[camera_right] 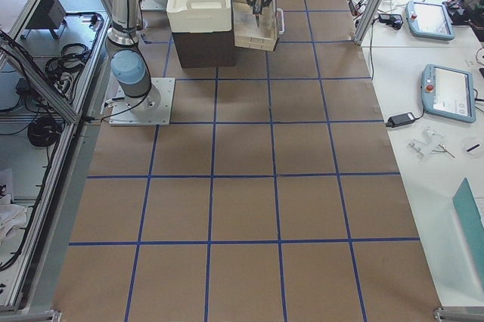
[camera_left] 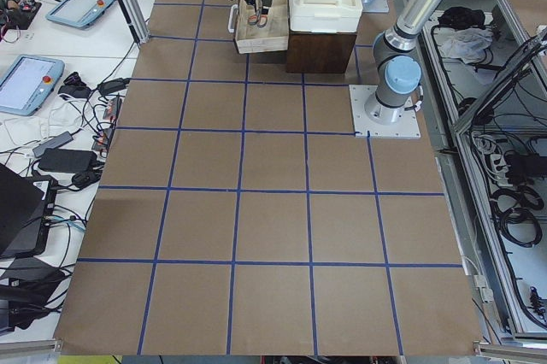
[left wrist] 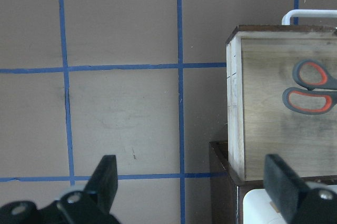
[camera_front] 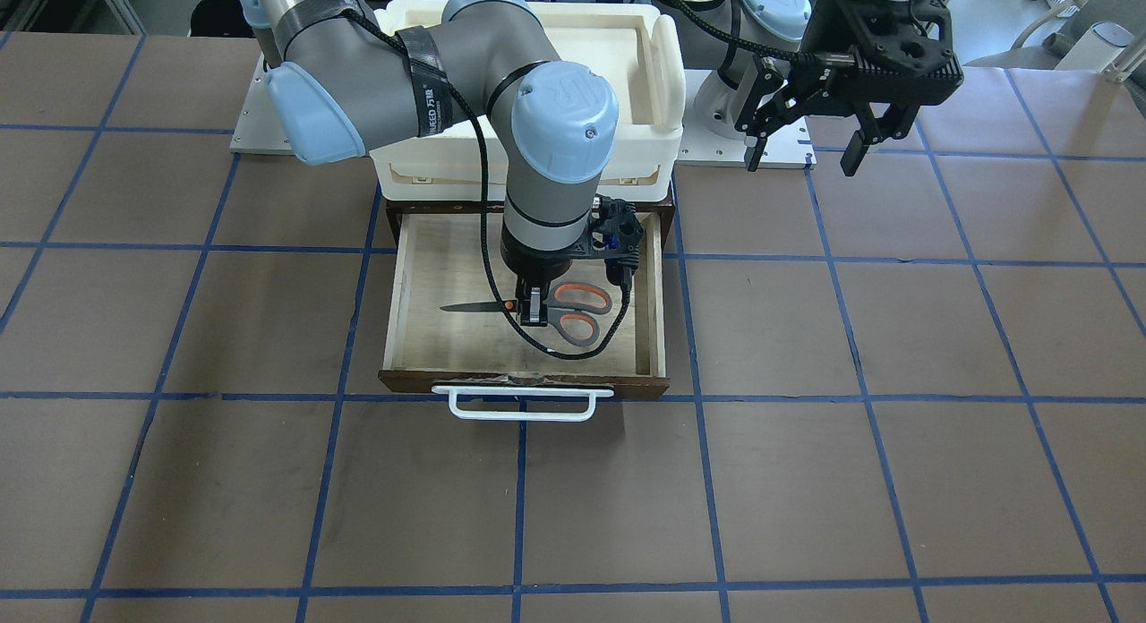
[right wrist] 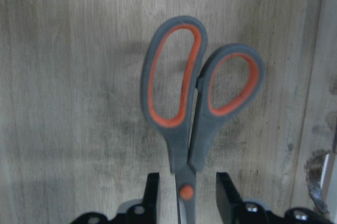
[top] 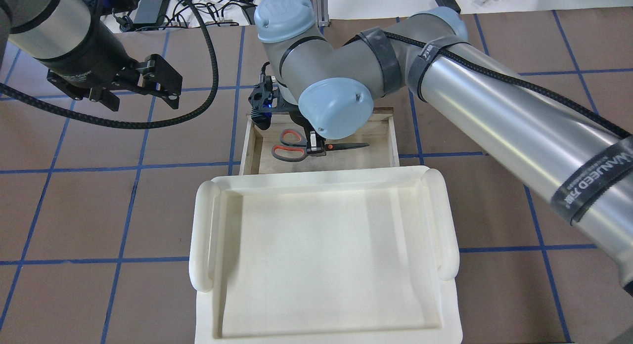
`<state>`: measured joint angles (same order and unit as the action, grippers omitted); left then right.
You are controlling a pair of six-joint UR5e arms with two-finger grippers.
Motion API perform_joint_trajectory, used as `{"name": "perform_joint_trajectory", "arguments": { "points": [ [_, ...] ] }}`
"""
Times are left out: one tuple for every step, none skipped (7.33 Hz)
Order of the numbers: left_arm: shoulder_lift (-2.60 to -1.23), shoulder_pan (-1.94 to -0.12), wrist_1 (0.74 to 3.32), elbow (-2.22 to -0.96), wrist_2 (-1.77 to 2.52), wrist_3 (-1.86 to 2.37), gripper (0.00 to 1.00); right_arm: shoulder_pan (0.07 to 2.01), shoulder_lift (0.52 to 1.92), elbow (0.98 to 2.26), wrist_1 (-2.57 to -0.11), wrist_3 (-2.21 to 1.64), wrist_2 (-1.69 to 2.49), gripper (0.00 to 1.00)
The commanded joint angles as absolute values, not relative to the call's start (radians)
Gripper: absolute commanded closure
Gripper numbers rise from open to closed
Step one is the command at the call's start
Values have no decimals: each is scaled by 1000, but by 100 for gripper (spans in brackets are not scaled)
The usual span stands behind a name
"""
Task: Put scissors in drawer and close it
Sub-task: 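Lower the scissors into the drawer and open the right gripper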
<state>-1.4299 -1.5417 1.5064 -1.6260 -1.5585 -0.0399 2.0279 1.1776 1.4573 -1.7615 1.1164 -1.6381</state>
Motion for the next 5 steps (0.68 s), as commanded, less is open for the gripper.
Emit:
{"name": "perform_joint_trajectory", "arguments": {
  "points": [
    [-1430, -1542, 1506, -1626, -1560, -40, 0, 2026, 1184, 1456, -1781, 1112, -1640, 0],
    [-1428, -1540, 1506, -1626, -1560, -40, 0, 2020, 1202, 1456, -1784, 1085, -1637, 0],
    [-1430, -1540, 1505, -1625, -1560, -40, 0, 1996, 1228, 1456, -1784, 981, -1625, 0],
    [-1440, -1542, 1494, -1624, -1562, -40, 0, 1965, 1241, 1456, -1784, 807, -1621, 0],
    [-1453, -1542, 1480, -1624, -1560, -38, 0, 1933, 1259, 1456, -1783, 679, -1620, 0]
  ]
}}
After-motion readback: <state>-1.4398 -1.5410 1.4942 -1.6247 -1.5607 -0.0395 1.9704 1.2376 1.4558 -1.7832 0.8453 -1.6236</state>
